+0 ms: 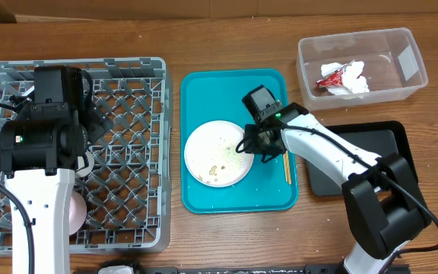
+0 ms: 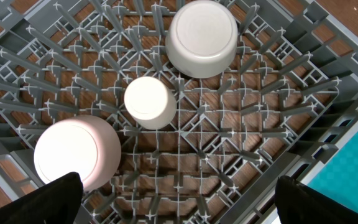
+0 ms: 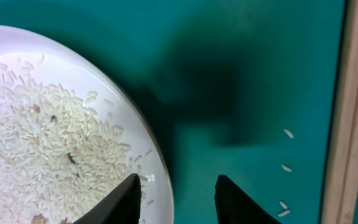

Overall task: Sort waste into correct bins and load items into the dishwasher
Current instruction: 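Move the right gripper from the bin toward the white plate, then lower the right gripper to the white plate's rim and grasp it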

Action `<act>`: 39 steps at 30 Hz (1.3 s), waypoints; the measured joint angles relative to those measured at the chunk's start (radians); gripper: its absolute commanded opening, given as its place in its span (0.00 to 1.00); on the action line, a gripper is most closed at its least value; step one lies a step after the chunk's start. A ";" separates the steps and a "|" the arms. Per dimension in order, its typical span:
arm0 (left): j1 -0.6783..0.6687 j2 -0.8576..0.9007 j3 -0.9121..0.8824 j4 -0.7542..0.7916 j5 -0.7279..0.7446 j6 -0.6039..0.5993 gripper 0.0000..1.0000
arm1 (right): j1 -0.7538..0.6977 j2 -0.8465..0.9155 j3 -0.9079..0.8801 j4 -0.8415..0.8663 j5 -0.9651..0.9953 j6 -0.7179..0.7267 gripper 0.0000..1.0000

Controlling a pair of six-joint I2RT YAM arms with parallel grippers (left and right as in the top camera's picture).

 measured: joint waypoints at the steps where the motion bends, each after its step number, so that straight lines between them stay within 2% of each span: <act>1: 0.000 0.000 0.000 0.000 0.000 0.000 1.00 | 0.000 0.000 -0.007 0.008 -0.002 0.007 0.41; 7: 0.000 0.000 0.000 0.000 0.000 0.000 1.00 | 0.000 0.000 -0.026 0.019 -0.013 0.028 0.37; 12: 0.000 0.000 0.000 0.000 0.000 0.000 1.00 | 0.000 0.000 -0.027 0.022 -0.012 0.033 0.25; 14: 0.000 0.000 0.000 0.000 0.000 0.000 1.00 | 0.000 0.000 -0.027 0.023 -0.009 0.036 0.24; 39: 0.000 0.000 0.000 0.000 0.000 0.000 1.00 | 0.000 0.003 -0.027 0.026 0.019 0.064 0.24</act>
